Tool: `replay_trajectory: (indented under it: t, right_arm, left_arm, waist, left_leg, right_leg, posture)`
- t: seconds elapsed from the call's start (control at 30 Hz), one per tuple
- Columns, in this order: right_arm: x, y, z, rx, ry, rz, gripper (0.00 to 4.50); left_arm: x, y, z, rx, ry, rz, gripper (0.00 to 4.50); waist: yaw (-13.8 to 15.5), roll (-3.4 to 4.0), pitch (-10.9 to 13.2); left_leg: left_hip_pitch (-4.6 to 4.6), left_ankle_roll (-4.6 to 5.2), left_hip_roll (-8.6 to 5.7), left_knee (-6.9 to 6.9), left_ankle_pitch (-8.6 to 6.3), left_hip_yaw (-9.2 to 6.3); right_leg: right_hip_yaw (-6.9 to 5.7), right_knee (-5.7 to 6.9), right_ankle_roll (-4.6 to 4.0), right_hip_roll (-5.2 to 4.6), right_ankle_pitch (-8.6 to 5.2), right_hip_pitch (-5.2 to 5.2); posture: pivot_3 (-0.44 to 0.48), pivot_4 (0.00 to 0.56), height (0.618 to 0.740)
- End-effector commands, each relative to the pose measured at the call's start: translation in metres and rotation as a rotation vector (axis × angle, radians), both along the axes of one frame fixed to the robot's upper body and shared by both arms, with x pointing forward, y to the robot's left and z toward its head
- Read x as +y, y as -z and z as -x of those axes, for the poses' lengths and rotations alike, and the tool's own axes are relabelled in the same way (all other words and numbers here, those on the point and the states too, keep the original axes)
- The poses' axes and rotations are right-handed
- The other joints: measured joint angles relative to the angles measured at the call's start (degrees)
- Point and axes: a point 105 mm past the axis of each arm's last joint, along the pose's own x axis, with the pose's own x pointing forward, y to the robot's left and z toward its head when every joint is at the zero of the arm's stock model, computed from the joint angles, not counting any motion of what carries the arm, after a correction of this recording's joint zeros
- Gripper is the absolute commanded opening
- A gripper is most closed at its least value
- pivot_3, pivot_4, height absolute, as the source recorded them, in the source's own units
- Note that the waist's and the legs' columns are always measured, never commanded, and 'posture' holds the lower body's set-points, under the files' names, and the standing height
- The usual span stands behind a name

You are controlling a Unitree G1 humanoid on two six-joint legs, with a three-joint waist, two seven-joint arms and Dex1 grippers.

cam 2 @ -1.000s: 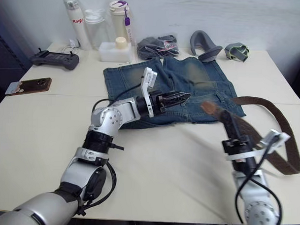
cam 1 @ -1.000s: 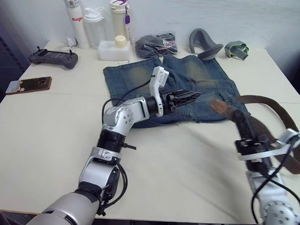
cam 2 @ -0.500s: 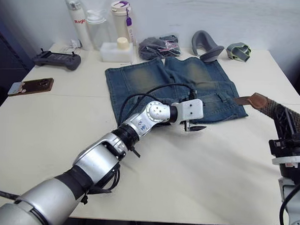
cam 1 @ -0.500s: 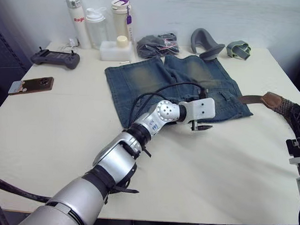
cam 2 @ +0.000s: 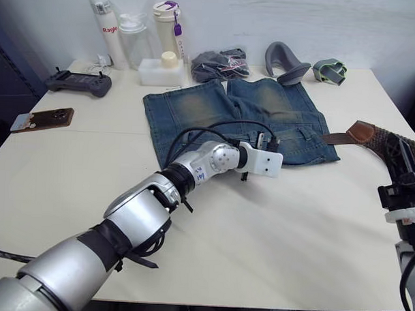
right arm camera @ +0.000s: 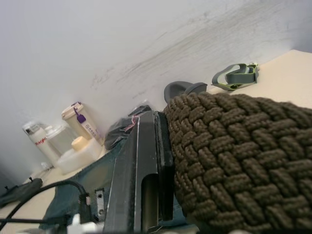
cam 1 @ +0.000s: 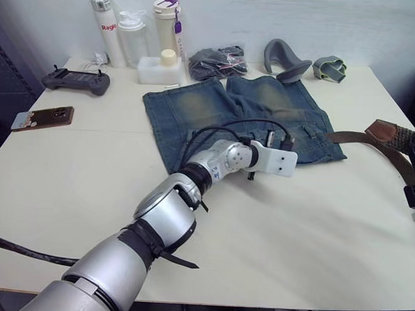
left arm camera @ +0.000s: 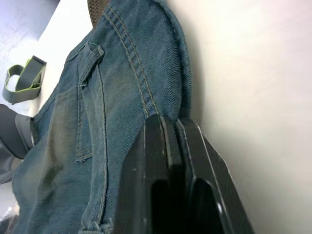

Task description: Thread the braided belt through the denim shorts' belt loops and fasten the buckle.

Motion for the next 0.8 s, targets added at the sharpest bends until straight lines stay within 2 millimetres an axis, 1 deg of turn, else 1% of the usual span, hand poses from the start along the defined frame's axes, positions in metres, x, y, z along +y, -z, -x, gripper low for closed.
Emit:
replay_trajectory:
  t: [0.03,0.13,0.2,0.27,0.33,0.43,0.53,0.6,0.67,0.7,0.73,0.77,0.8]
  right_arm:
    - [0.011,0.000,-0.004,0.061,-0.037,0.065,0.00]
    - [0.012,0.013,-0.009,0.175,-0.037,0.151,0.00]
    - [0.013,0.021,-0.012,0.255,-0.032,0.205,0.00]
    - [0.012,0.025,-0.016,0.311,-0.026,0.208,0.00]
    - [0.013,0.026,-0.017,0.349,-0.037,0.192,0.00]
    - [0.011,0.033,-0.018,0.430,-0.042,0.155,0.00]
    - [0.005,0.039,-0.018,0.510,-0.015,0.181,0.00]
    - [0.009,0.041,-0.018,0.536,-0.061,0.170,0.00]
    - [0.014,0.042,-0.018,0.560,-0.100,0.146,0.00]
    - [0.015,0.042,-0.018,0.575,-0.111,0.141,0.00]
    - [0.018,0.043,-0.019,0.586,-0.125,0.141,0.00]
    - [0.021,0.042,-0.019,0.592,-0.142,0.138,0.00]
    - [0.023,0.042,-0.020,0.595,-0.154,0.135,0.00]
  left_arm:
    - [0.007,0.000,0.029,0.150,0.221,0.015,0.06]
    - [0.026,0.003,0.041,0.159,0.309,-0.037,0.06]
    - [0.045,0.005,0.051,0.180,0.355,-0.068,0.06]
    - [0.061,0.008,0.057,0.196,0.368,-0.105,0.06]
    - [0.077,0.014,0.057,0.195,0.339,-0.153,0.06]
    - [0.093,0.022,0.062,0.227,0.323,-0.192,0.06]
    - [0.101,0.024,0.066,0.258,0.318,-0.197,0.06]
    - [0.099,0.015,0.070,0.335,0.328,-0.126,0.06]
    - [0.102,0.006,0.073,0.398,0.341,-0.078,0.06]
    - [0.105,0.002,0.072,0.413,0.334,-0.060,0.40]
    - [0.108,-0.002,0.071,0.419,0.328,-0.048,0.83]
    - [0.112,-0.006,0.070,0.435,0.317,-0.031,1.11]
    - [0.115,-0.009,0.069,0.447,0.309,-0.019,1.55]
  waist:
    - [0.0,0.04,0.0]
    - [0.2,0.05,0.0]
    - [0.2,0.09,-0.1]
    - [0.0,0.15,-0.1]
    - [0.0,0.15,-0.1]
    - [0.0,0.16,-0.1]
    - [0.0,0.16,-0.1]
    - [0.0,0.15,-0.1]
    - [0.0,0.16,-0.1]
    - [0.0,0.15,-0.1]
    - [0.0,0.16,-0.1]
    - [-0.1,0.16,-0.1]
    - [-0.1,0.15,-0.1]
  left_leg:
    - [0.03,-0.21,0.00,0.03,0.11,0.02]
    - [0.02,-0.32,0.16,0.06,0.17,0.00]
    - [0.01,-0.36,0.24,0.06,0.19,-0.02]
    - [0.04,-0.40,0.31,0.07,0.22,0.01]
    - [0.06,-0.41,0.36,0.12,0.22,0.01]
    - [0.06,-0.37,0.36,0.19,0.22,0.00]
    - [0.05,-0.33,0.37,0.31,0.21,0.01]
    - [0.04,-0.32,0.37,0.35,0.20,0.01]
    - [0.04,-0.30,0.37,0.36,0.20,0.03]
    - [0.02,-0.29,0.36,0.37,0.20,0.03]
    - [0.01,-0.29,0.37,0.38,0.21,0.02]
    - [0.00,-0.27,0.37,0.40,0.21,0.01]
    - [0.01,-0.26,0.37,0.39,0.22,0.02]
  right_leg:
    - [0.00,0.08,-0.16,-0.01,-0.08,0.00]
    - [0.00,0.15,-0.30,-0.10,-0.15,0.01]
    - [0.01,0.17,-0.40,-0.10,-0.20,0.06]
    - [0.08,0.21,-0.61,-0.09,-0.30,0.12]
    - [0.10,0.25,-0.69,-0.09,-0.33,0.13]
    - [0.07,0.30,-0.67,-0.04,-0.33,0.15]
    - [0.08,0.38,-0.62,-0.01,-0.30,0.17]
    - [0.08,0.39,-0.63,0.02,-0.30,0.16]
    - [0.06,0.40,-0.64,0.11,-0.31,0.16]
    - [0.07,0.41,-0.63,0.13,-0.31,0.15]
    - [0.05,0.42,-0.63,0.13,-0.31,0.14]
    - [0.05,0.43,-0.63,0.13,-0.31,0.14]
    - [0.06,0.42,-0.63,0.13,-0.31,0.14]
  posture:
    - [0.000,0.150,0.631]
    - [0.000,0.150,0.631]
    - [0.000,0.150,0.631]
    - [0.000,0.150,0.631]
    - [0.000,0.150,0.631]
    - [0.000,0.150,0.631]
    - [0.000,0.150,0.631]
    - [0.000,0.150,0.631]
    - [0.000,0.150,0.631]
    - [0.000,0.150,0.631]
    - [0.000,0.150,0.631]
    - [0.000,0.150,0.631]
    - [0.000,0.150,0.631]
